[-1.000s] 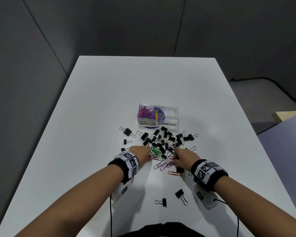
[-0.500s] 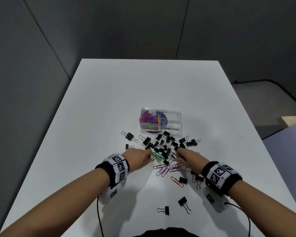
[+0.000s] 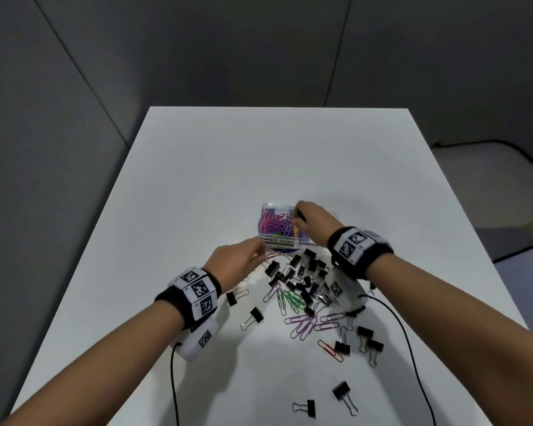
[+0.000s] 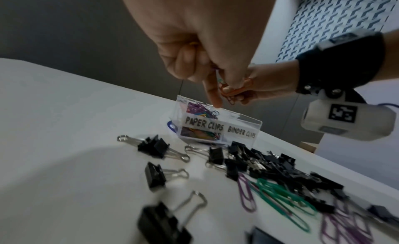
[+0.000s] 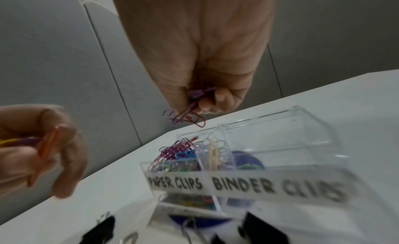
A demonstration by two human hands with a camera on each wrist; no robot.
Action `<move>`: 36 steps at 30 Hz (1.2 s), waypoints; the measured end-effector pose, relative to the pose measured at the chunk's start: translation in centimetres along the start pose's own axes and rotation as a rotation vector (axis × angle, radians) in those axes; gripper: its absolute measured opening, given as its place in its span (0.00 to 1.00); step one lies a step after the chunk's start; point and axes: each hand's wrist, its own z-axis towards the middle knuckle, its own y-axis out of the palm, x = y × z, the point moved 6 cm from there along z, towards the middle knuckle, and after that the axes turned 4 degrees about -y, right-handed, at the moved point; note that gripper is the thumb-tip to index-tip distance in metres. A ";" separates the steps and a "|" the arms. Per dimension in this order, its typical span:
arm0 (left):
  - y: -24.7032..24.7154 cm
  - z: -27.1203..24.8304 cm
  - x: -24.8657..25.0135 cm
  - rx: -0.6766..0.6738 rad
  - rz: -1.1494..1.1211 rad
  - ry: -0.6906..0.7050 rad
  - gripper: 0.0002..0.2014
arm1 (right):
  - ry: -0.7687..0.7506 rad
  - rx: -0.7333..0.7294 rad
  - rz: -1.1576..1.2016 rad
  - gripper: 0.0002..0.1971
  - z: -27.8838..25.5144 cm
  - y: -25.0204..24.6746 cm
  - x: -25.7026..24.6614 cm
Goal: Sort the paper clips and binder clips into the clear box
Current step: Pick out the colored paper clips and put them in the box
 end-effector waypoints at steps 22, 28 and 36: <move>-2.5 9.3 0.0 -0.020 0.139 0.016 0.12 | -0.162 0.240 0.122 0.16 -1.7 -0.1 1.2; -1.3 11.2 1.9 -0.089 0.215 0.049 0.11 | -0.190 0.207 0.062 0.11 -7.3 2.2 3.9; -1.0 9.3 3.4 0.016 0.399 0.229 0.21 | -0.145 0.036 -0.048 0.08 -12.4 3.4 6.2</move>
